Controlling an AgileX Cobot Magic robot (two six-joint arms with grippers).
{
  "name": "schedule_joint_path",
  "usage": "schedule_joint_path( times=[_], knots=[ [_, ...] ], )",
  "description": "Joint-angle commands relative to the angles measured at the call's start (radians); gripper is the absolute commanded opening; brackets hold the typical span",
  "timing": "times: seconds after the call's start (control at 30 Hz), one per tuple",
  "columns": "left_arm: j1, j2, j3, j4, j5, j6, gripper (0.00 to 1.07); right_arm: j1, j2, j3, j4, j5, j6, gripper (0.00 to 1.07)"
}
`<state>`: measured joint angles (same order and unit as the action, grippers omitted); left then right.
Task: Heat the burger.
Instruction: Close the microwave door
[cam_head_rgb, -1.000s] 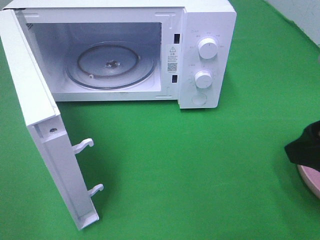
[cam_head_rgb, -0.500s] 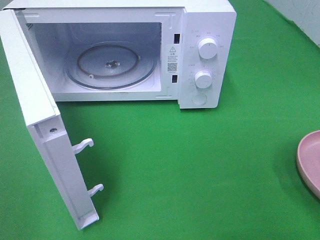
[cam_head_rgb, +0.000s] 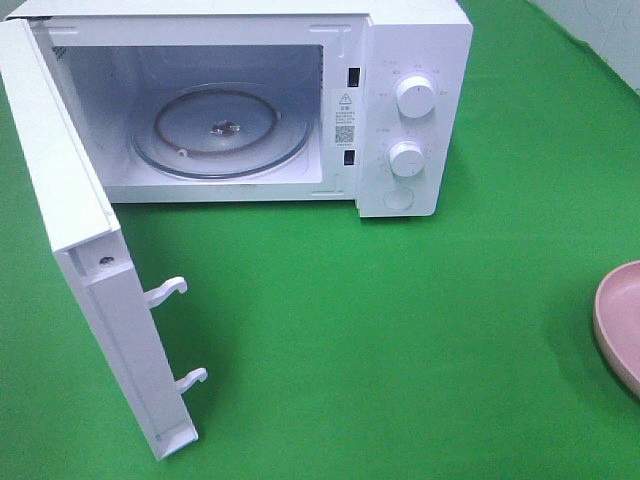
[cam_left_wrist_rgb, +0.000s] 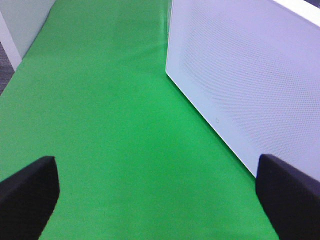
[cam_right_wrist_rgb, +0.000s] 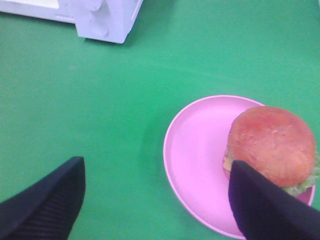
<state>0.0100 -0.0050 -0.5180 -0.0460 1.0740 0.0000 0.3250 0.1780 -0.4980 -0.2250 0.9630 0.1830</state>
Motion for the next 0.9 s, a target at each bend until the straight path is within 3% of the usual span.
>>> schedule_joint_path(
  times=[0.03, 0.3, 0.9],
  knots=[
    [-0.005, -0.005, 0.003, -0.007, -0.006, 0.000, 1.00, -0.084, -0.102, 0.004, 0.016, 0.002, -0.011, 0.76],
    [-0.005, -0.005, 0.003, -0.007, -0.006, 0.000, 1.00, -0.212, -0.209, 0.004, 0.024, 0.001, -0.015, 0.76],
    [-0.005, -0.005, 0.003, -0.008, -0.006, 0.000, 1.00, -0.217, -0.209, 0.004, 0.025, 0.001, -0.013, 0.76]
  ],
)
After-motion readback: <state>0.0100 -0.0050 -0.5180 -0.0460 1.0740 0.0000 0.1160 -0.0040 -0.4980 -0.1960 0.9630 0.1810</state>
